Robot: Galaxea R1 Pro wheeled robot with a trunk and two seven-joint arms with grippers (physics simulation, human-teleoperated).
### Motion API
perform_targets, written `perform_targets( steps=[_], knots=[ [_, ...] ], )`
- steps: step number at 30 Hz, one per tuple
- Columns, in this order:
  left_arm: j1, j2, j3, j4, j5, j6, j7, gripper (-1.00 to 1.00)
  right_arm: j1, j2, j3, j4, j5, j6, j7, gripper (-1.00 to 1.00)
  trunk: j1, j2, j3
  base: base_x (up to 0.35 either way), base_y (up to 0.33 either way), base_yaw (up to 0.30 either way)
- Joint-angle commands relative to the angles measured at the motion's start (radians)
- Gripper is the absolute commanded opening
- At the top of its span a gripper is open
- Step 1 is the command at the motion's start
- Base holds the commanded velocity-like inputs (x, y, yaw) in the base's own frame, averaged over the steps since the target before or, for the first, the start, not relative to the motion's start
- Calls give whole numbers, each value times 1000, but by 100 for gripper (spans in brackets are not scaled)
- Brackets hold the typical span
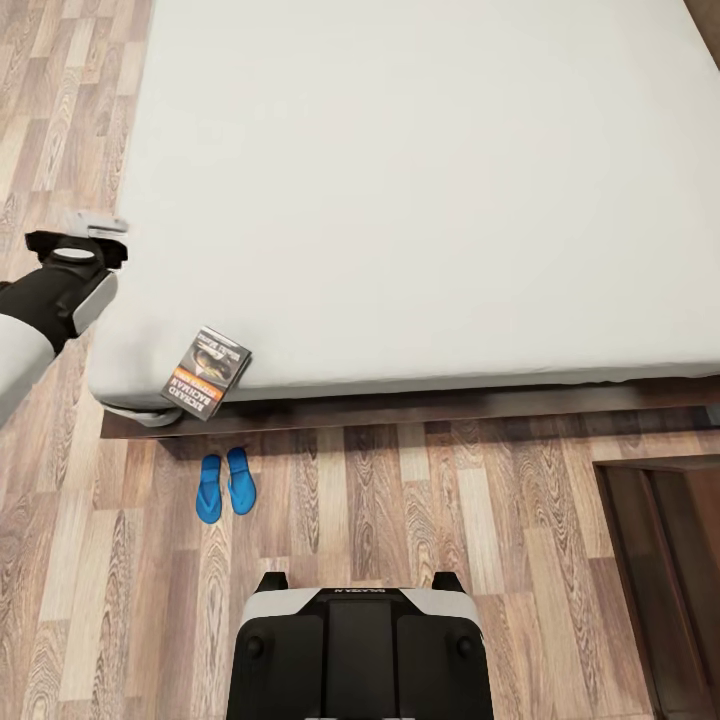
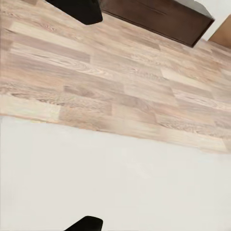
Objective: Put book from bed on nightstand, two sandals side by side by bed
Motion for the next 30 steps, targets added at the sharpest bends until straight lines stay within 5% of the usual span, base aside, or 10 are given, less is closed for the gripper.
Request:
perform_targets(
  steps=[1, 4, 7, 12, 17, 21, 26, 27, 28, 30],
  knots=[
    [-12, 15, -9, -3, 6, 9, 14, 100, 0, 0, 8, 1, -5, -5, -2, 100, 0, -1, 0, 0, 0, 0],
    [-28, 49, -8, -2, 4, 13, 25, 100, 0, -1, 7, -1, -5, -6, -3, 100, 0, -1, 0, 0, 0, 0],
    [-47, 136, -9, -2, 2, 19, 35, 100, 0, -1, 7, -4, -4, -6, -3, 100, 0, -1, 0, 0, 0, 0],
    [-54, 219, -10, -2, -9, 21, 35, 100, 0, 0, 7, -6, -3, -6, -3, 100, 0, -1, 0, 0, 0, 0],
    [-57, 321, -10, 0, -66, 21, 14, 100, -1, -1, 5, -8, -3, -6, -3, 100, 0, -1, 0, 0, 0, 0],
    [-57, 375, -11, 2, -107, 19, -10, 100, -1, -1, 4, -9, -4, -7, -3, 100, 0, -1, 0, 0, 0, 0],
    [-50, 489, -12, 8, -169, 14, -44, 100, -1, -2, 0, -11, -10, -9, -4, 100, 0, -1, 0, 0, 0, 0],
    [-50, 489, -12, 8, -169, 14, -44, 100, -1, -2, 0, -11, -10, -9, -4, 100, 0, -1, 0, 0, 0, 0],
    [-35, 535, -12, 19, -182, 10, -56, 100, -1, -2, -2, -12, -12, -10, -4, 100, 0, -1, 0, 0, 0, 0],
    [10, 572, -13, 47, -189, -4, -72, 100, -1, -4, -4, -15, -14, -11, -4, 100, 0, -1, 0, 0, 0, 0]
  ],
)
